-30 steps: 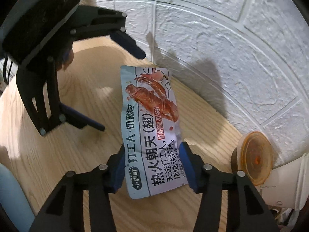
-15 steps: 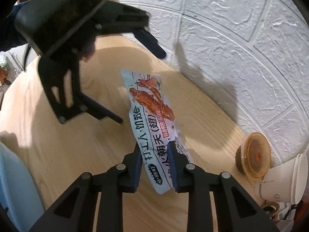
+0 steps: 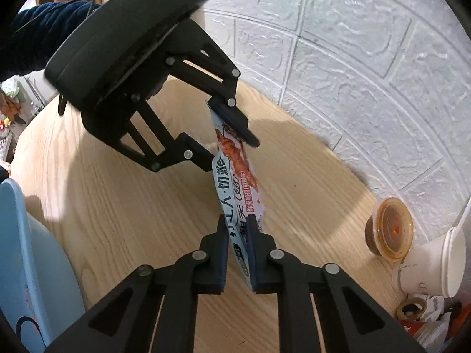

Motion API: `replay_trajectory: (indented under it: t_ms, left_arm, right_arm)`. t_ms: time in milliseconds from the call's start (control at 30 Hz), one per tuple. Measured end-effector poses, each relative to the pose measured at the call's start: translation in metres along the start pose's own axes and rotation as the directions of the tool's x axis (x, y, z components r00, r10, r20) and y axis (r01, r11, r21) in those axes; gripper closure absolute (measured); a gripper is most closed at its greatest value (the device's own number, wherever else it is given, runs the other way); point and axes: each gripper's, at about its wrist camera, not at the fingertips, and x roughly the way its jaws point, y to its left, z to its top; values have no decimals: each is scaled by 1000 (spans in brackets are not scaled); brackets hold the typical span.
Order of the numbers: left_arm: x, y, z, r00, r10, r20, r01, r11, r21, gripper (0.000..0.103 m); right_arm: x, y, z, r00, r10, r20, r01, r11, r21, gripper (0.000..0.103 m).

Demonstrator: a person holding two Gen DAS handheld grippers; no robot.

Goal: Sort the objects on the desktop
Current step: 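Grasp the packet's other end with left tool while right tool lifts it toward basin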

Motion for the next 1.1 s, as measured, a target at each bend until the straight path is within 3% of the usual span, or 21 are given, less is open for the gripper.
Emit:
replay_trajectory:
  t_ms: [367,767,1100]
  left_arm:
    - [-11,-10,8,1000,12,22,-13,999,35,80]
    - [-100,-37,21,999,0,45,-5,994,109,84]
    - [-194,-86,34,998,-27,62,13,977,212,87]
  right_arm:
    - [-34,22,-14,1000,-16,-4,16,999,-48,92]
    - [-94,68,5,999,-43,-26,39,990,-138,92]
    - [-179,147,13,998,-51,-42,44,984,-172,92]
